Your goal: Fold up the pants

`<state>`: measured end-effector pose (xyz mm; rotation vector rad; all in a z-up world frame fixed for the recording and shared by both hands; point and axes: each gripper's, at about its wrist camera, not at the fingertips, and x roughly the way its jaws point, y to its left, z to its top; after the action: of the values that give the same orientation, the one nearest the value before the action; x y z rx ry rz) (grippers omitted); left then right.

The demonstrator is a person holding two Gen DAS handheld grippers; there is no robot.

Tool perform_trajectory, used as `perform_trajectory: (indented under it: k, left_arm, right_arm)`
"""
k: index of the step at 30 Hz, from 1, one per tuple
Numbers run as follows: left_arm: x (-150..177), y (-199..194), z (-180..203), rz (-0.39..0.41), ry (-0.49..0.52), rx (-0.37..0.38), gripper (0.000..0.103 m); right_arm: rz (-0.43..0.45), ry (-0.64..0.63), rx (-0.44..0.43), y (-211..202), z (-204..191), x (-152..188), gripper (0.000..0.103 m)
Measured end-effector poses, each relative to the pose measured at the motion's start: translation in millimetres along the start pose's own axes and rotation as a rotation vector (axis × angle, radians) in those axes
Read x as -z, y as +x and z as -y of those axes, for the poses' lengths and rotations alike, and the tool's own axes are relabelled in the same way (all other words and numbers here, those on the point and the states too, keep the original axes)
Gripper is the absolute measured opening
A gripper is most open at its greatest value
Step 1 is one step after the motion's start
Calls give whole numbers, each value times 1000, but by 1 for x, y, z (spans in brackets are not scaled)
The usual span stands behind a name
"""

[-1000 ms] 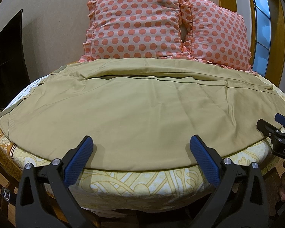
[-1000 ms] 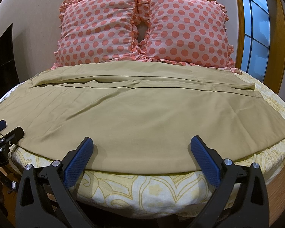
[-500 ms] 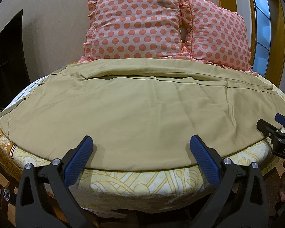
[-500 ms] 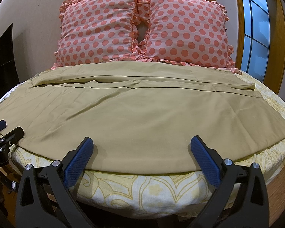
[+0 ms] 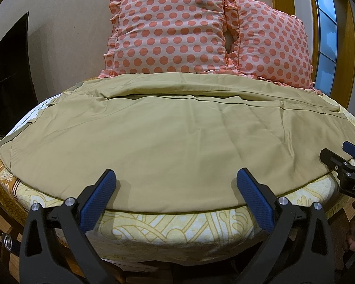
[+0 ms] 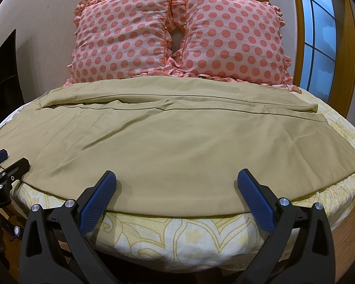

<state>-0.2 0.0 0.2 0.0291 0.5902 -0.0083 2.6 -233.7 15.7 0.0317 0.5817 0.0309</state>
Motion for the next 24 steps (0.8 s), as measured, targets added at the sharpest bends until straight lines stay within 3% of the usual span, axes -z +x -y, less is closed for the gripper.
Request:
perform_trajectory:
  k: [24]
  left_arm:
    - [-2,1,-1,-13,7,10,101]
  right_arm:
    - [-2,-16,-26,6,2,7,102]
